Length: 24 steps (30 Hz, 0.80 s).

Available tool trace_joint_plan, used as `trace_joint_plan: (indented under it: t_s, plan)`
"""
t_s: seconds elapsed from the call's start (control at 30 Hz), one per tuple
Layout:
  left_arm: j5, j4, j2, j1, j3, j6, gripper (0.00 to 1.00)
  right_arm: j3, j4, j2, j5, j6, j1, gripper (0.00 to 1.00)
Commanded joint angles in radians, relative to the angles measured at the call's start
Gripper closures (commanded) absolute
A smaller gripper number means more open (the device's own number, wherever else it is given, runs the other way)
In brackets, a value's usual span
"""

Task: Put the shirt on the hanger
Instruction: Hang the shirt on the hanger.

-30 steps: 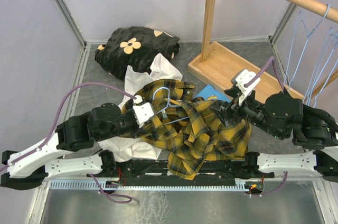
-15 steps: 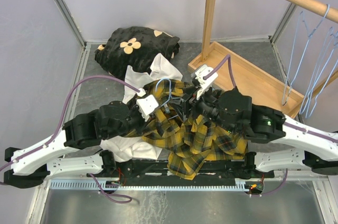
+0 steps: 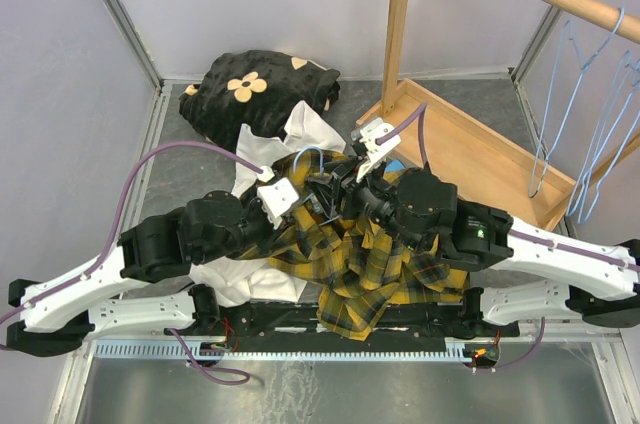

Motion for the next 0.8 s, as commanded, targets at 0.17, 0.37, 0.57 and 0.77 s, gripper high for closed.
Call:
trace_joint_plan:
  t_s: [0.17,0.37,0.57,0.77]
  plan:
    - [0.024,0.119,-0.014,0.002,0.025,-0.042,0.97,0.025,0.058,0.055,0.017,0.003,0.008,0.79]
    - [0.017,0.144,-0.047,0.003,0.035,-0.056,0.66,0.04,0.035,0.046,0.066,-0.024,0.007,1.0]
    - [-0.044,0.156,-0.106,0.002,0.076,-0.078,0.32,0.102,0.006,0.043,0.123,-0.091,0.0,1.0]
    - [-0.132,0.184,-0.2,0.003,0.101,-0.109,0.12,0.24,0.007,0.077,0.186,-0.234,-0.017,1.0]
